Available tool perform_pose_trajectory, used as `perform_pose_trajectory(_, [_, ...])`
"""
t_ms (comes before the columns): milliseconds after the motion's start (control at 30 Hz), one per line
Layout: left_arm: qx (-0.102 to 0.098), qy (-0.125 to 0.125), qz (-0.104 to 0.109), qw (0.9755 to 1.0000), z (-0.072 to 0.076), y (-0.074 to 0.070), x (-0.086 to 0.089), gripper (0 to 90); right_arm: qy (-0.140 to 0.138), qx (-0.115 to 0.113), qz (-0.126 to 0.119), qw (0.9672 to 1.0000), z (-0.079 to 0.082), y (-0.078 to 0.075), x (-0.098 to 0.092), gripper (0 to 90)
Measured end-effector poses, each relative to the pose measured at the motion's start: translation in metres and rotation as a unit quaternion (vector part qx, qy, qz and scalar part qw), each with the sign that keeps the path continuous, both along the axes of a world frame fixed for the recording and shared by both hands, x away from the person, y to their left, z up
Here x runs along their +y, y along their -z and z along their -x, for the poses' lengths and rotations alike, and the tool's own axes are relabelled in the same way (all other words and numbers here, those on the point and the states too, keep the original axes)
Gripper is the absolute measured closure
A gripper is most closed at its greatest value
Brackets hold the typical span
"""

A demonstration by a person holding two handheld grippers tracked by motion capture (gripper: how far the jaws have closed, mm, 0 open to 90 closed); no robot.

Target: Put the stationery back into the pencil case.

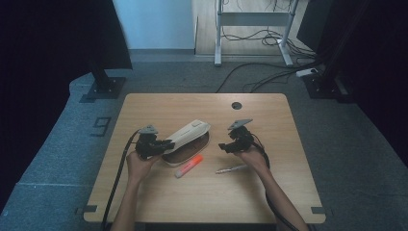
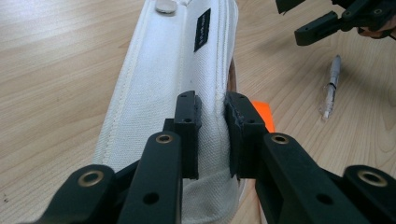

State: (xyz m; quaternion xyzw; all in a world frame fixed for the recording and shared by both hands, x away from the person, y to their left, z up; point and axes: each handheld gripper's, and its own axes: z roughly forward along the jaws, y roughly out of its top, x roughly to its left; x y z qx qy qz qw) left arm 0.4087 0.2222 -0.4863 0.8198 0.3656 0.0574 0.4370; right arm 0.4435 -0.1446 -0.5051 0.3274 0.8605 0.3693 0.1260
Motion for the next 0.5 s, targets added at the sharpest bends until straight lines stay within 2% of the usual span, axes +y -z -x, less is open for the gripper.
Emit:
perform_pose_trajectory(267, [0.002,0.001,0.004,1.0000,-0.001,0.000,0.001,75.8,-0.002,-0.002,0.000,1.0000,0.010,-0.001,-0.007,29.4])
perform_pose_trajectory(500, [0.002,0.001,0.004,1.0000,-0.001,0.001,0.001,75.7,-0.002,-0.002,-0.011,0.9999,0.018,-0.001,-0.015,29.5])
